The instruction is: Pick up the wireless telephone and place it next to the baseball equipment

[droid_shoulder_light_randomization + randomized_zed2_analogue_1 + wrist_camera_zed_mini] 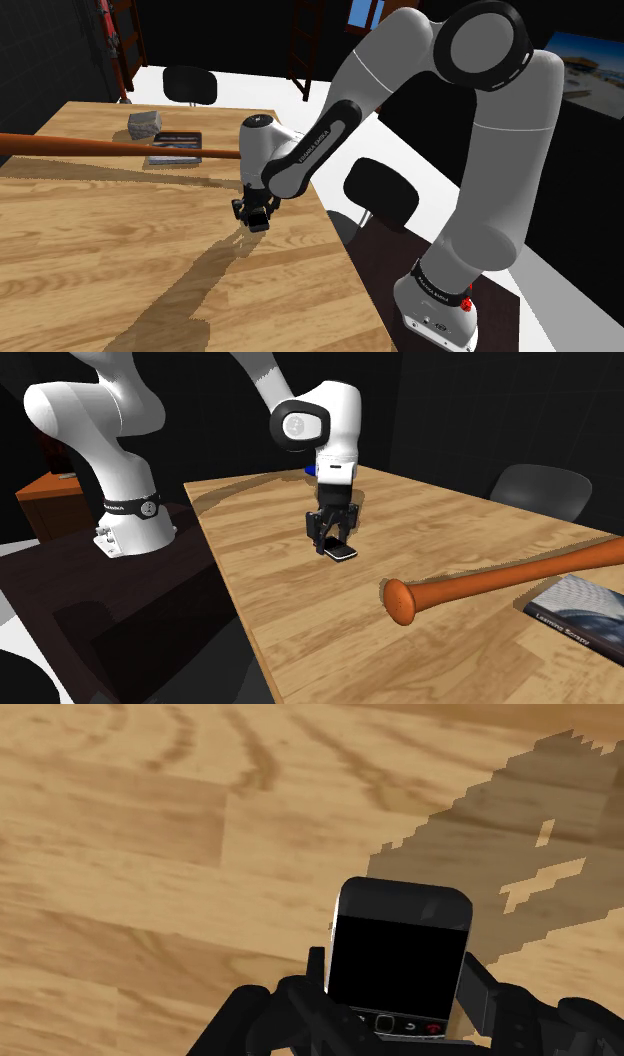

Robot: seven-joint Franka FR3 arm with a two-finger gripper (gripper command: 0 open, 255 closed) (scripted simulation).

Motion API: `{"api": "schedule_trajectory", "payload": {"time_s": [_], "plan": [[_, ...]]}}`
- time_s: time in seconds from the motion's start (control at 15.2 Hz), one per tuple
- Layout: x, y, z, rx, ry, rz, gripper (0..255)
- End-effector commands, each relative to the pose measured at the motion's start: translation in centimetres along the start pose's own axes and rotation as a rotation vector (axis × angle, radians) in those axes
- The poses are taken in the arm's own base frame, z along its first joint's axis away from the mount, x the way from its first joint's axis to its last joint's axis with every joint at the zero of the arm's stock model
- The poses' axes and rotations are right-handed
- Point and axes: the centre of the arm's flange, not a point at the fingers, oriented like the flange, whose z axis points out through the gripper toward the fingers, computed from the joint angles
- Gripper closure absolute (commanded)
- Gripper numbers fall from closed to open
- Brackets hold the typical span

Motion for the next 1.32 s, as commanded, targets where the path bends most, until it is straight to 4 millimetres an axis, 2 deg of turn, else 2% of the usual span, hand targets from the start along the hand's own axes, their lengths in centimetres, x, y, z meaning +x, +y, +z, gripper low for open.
{"api": "schedule_trajectory", "payload": {"time_s": [0.0, 0.46, 1.25], "plan": [[0.0, 0.1, 0.1, -0.002, -0.003, 0.001, 255], [0.0, 0.1, 0.1, -0.002, -0.003, 0.001, 255], [0.2, 0.4, -6.2, -0.002, -0.003, 0.001, 255]]}}
